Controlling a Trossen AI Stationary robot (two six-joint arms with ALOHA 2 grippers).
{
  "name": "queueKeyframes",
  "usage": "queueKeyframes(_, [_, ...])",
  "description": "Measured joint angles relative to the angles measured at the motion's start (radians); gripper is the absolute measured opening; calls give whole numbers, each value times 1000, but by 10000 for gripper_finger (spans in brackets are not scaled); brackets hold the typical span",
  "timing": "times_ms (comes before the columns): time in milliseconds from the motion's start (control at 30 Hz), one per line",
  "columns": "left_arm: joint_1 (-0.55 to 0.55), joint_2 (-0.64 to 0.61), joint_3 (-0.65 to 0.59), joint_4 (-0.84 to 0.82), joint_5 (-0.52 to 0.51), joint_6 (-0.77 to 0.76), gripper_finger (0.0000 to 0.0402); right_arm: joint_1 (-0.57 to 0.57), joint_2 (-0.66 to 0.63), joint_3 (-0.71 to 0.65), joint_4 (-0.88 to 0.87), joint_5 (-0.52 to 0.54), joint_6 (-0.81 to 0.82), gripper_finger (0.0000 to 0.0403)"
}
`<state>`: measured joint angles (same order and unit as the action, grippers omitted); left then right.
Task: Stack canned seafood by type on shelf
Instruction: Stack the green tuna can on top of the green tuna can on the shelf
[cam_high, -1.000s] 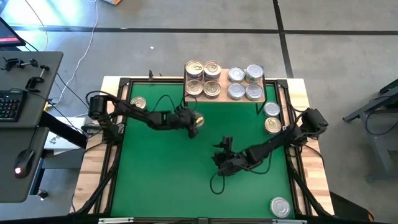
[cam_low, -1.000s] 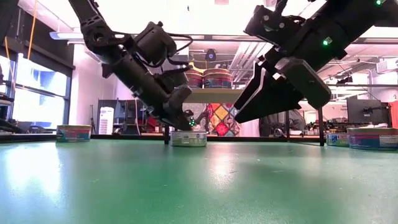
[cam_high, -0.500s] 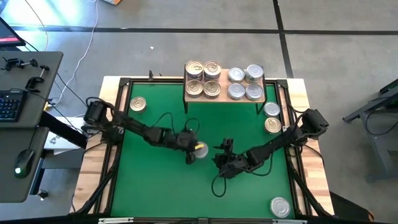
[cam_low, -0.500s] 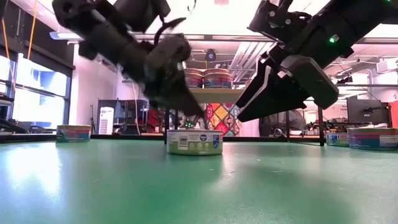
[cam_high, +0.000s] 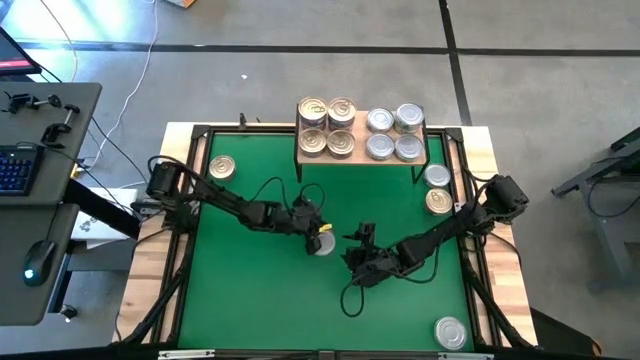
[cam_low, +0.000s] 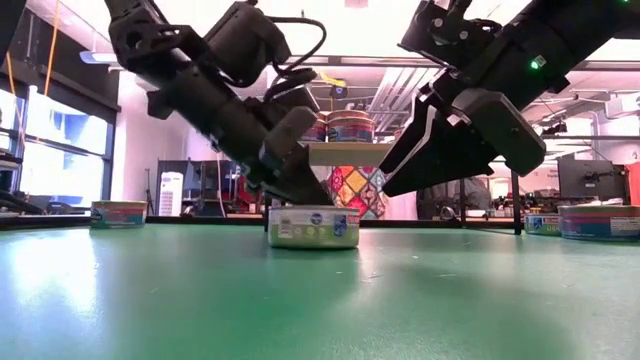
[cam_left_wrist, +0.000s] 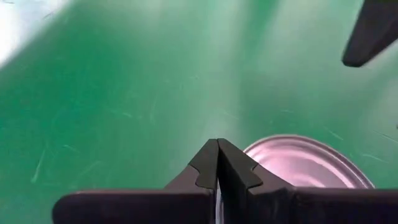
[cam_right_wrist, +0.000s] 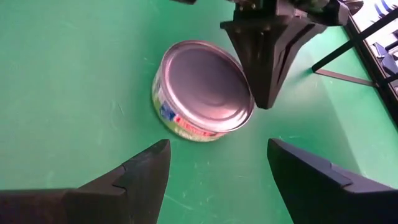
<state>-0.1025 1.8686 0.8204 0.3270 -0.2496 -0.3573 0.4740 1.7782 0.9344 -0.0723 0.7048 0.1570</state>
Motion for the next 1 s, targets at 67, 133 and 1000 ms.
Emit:
queueKeyframes(67, [0, 4, -1, -1, -21, 2, 0, 0, 0, 0, 0, 0, 1, 263])
queueKeyframes(133, [-1, -12, -2, -8, -40, 11, 0, 0, 0, 0, -1, 0, 0, 263])
queueKeyframes(1000, [-30, -32, -3, 8, 37, 50, 0, -1, 0, 0, 19, -25, 1, 263])
